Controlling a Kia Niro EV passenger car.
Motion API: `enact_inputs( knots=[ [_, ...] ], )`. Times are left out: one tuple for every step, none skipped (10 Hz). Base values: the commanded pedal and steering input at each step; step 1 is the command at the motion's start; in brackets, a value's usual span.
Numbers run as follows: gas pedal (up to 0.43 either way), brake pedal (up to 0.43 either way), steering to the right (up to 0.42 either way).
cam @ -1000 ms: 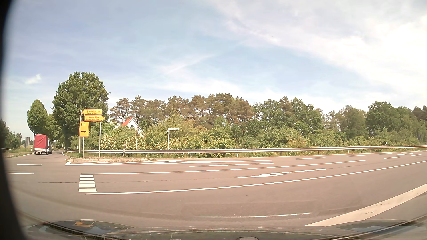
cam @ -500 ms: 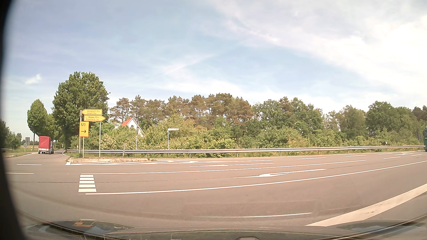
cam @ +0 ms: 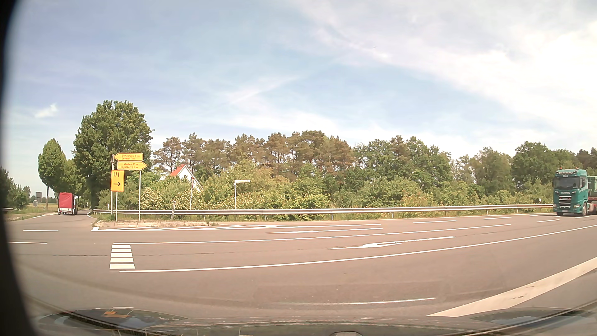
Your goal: Follow the waypoints while adhering to traffic rules and regulations
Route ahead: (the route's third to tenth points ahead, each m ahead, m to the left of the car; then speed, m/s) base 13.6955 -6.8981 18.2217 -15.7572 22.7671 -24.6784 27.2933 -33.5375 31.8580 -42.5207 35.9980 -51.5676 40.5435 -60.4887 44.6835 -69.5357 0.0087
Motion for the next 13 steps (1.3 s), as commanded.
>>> enact_inputs(
  knots=[
    [0.0, 0.201, 0.223],
    [0.0, 0.165, 0.222],
    [0.0, 0.128, 0.222],
    [0.0, 0.11, 0.222],
    [0.0, 0.116, 0.222],
    [0.0, 0.122, 0.222],
    [0.0, 0.128, 0.222],
    [0.0, 0.128, 0.222],
    [0.0, 0.128, 0.222],
    [0.0, 0.128, 0.223],
    [0.0, 0.128, 0.222],
    [0.0, 0.128, 0.222],
    [0.0, 0.128, 0.223]
  ],
)
